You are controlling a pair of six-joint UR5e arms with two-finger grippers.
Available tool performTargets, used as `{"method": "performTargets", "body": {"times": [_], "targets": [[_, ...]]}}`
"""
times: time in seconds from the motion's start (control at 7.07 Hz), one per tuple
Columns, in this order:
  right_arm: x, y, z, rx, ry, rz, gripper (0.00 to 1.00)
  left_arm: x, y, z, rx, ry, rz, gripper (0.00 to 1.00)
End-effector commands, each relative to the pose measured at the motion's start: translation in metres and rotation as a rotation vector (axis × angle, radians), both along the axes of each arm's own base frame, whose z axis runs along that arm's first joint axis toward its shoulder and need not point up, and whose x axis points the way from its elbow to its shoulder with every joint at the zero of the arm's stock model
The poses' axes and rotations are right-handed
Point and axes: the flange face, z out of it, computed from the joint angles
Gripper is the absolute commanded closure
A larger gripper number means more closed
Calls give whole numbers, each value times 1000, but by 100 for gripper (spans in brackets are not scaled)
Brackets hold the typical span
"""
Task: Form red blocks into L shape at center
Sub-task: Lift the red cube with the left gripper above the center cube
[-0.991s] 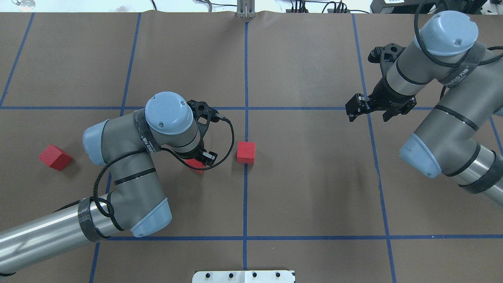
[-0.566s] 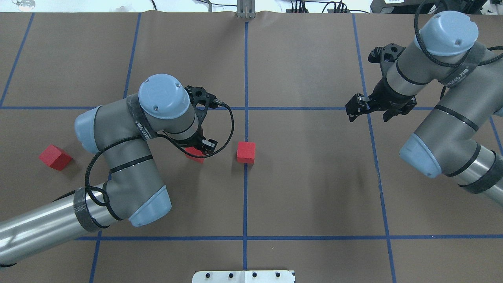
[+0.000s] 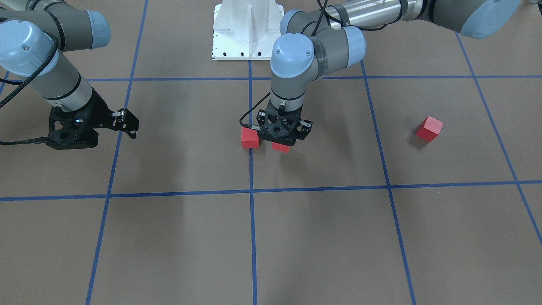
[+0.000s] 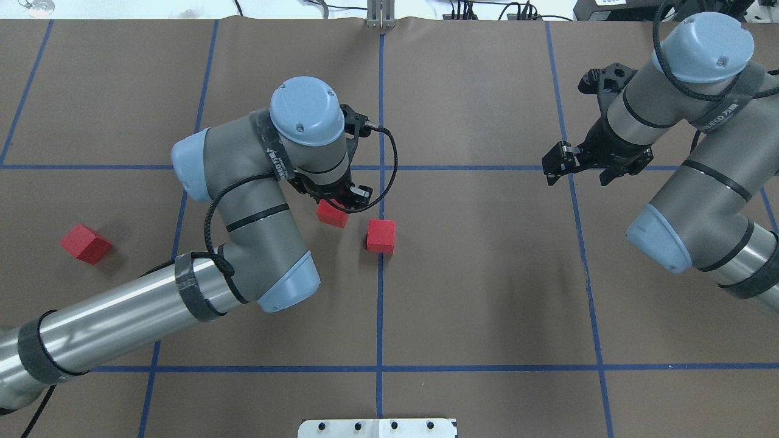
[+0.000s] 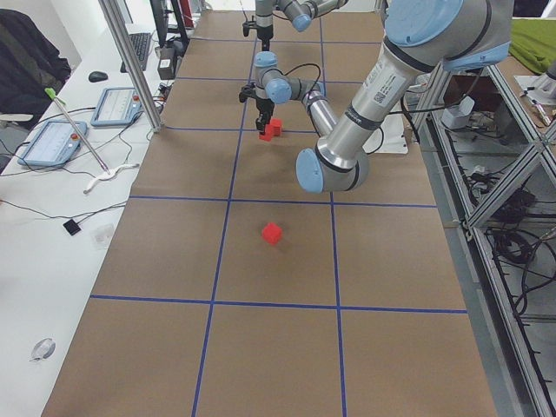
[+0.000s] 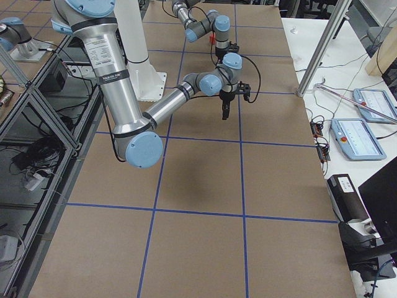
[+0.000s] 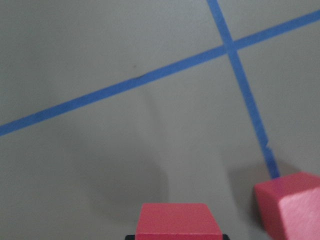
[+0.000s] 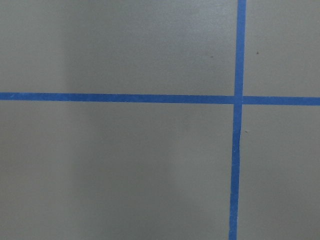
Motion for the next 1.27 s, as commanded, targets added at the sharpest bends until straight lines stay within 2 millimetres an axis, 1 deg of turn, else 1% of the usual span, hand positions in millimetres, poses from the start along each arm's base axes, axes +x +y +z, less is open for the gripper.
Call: {"method": "performTargets", "body": {"times": [0.0,0.14,0.28,0.42,0.57,0.71,1.13], "targets": [[9,-2,8,-8,8,11,0,20,-25,-21,-23,-13,-29,100],[9,-1,8,-8,8,11,0,31,-34,-30,-30,-22,-32,100],[10,-1,9,-9,9,11,0,40,-39,-39,-91,3,-100,100],[10,0,9,-8,8,11,0,63,-37,-44,-153,26,-154,100],[10,-1,9,-8,10,12,0,76,-33,-47,-157,22,-145,100],[10,-1,9,-7,9,12,0,82,-25,-46,-159,19,-135,100],[11,0,7,-6,7,13,0,84,-23,-44,-160,14,-132,100]]}}
